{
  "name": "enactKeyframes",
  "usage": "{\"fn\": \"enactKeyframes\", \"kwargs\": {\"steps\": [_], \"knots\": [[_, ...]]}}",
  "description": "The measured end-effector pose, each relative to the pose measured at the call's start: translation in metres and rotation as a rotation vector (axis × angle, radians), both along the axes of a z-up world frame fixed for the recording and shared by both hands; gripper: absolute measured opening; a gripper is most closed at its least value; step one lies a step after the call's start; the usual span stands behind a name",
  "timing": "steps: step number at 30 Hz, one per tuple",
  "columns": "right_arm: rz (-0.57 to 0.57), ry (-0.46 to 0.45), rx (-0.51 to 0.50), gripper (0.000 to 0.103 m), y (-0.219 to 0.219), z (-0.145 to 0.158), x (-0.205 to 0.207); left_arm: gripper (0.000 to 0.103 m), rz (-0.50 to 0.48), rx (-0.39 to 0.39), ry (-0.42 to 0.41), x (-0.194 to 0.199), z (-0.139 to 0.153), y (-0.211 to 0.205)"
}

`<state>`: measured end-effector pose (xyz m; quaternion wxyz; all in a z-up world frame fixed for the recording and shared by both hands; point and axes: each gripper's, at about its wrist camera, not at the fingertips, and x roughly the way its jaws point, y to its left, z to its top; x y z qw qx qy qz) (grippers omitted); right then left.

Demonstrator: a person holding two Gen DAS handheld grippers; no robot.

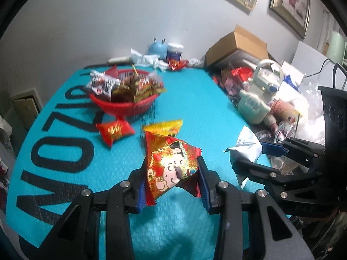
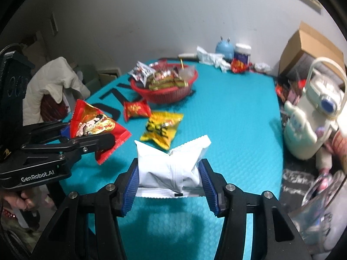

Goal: Organize snacks
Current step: 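Lift the cartoon-face bag and white packet and carry both toward the red basket, then open both tools over the basket to drop the cartoon-face bag and white packet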

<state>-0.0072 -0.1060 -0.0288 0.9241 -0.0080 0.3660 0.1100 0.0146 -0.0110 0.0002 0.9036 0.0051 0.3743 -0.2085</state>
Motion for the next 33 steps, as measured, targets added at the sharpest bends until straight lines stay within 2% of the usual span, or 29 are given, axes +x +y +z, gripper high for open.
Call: {"fn": "enactKeyframes", "kwargs": {"steps": [7,19,33], "knots": [[0.02,-0.057,-0.01,0.053,-0.002,0.026,0.01,0.038,-0.015,-0.013,-0.061,0.008,0.025,-0.002],[-0.013,-0.135,-0.027,0.053,-0.004,0.067,0.05,0.038,-0.03,-0.02,-0.167,0.055,0.065,0.002],[-0.037,-0.209,-0.031,0.053,0.004,0.11,0.135,0.038,-0.001,-0.063,-0.289,0.131,0.108,0.019]]}}
